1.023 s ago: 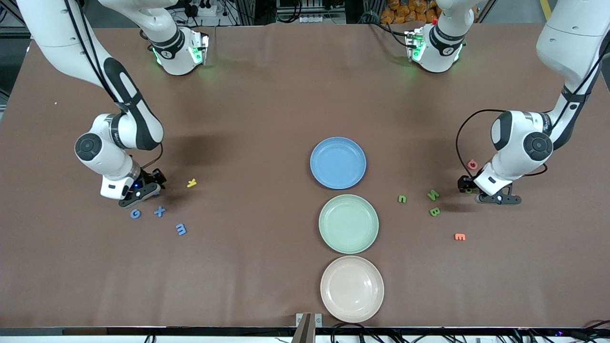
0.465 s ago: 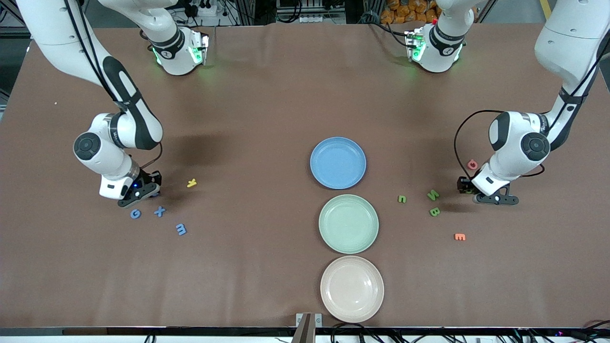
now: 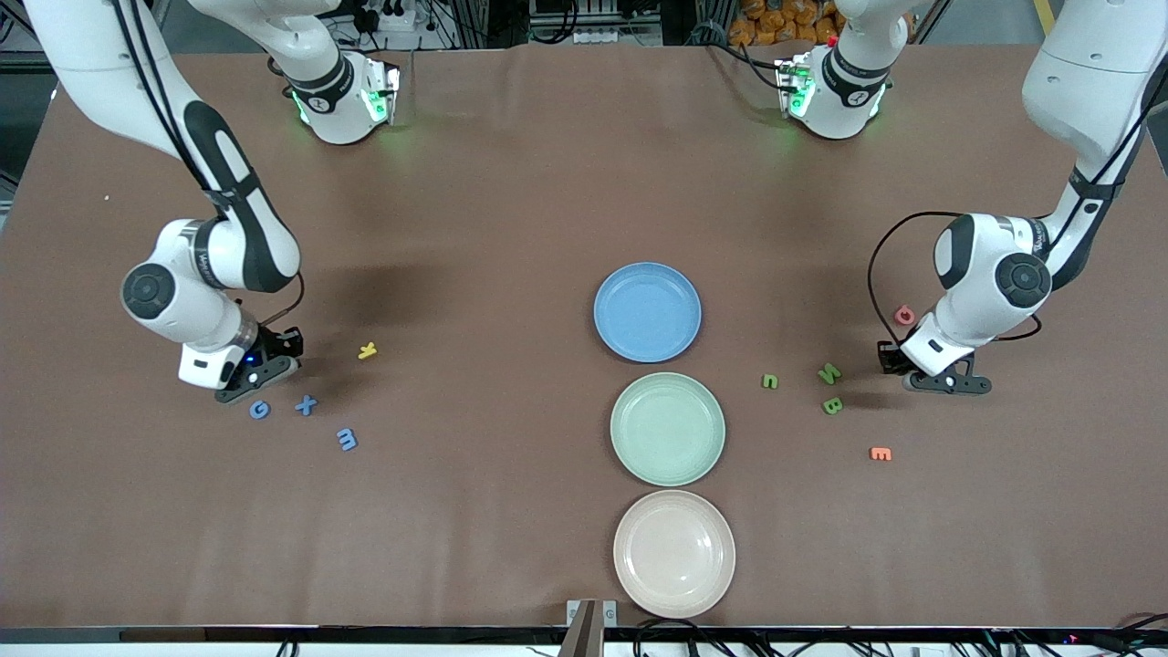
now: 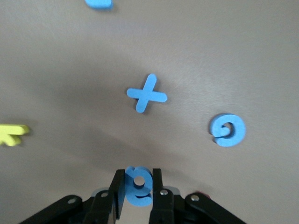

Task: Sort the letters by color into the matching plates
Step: 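Close the right gripper on blue P while the left gripper grips green P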

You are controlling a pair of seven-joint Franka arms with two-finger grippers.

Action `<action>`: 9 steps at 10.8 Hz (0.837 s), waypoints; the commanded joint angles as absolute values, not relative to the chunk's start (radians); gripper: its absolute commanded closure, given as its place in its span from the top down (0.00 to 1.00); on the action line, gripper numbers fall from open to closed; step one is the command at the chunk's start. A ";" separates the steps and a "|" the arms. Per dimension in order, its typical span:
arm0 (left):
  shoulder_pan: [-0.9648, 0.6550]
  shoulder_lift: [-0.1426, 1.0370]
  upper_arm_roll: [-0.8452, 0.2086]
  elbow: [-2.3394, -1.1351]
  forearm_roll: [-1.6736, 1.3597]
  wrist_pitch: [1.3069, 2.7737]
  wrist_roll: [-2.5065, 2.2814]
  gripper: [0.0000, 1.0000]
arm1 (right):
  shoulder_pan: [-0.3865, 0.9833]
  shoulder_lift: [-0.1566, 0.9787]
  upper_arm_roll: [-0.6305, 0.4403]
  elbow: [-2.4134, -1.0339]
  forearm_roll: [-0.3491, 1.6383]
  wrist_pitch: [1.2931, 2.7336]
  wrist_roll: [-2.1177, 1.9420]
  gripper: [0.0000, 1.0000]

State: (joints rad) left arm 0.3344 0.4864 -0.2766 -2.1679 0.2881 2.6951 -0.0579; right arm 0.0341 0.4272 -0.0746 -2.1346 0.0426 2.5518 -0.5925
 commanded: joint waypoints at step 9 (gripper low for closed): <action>0.293 0.362 -0.412 -2.042 0.295 2.438 -0.127 0.00 | 0.349 0.364 -0.006 -1.997 0.054 2.402 0.384 0.11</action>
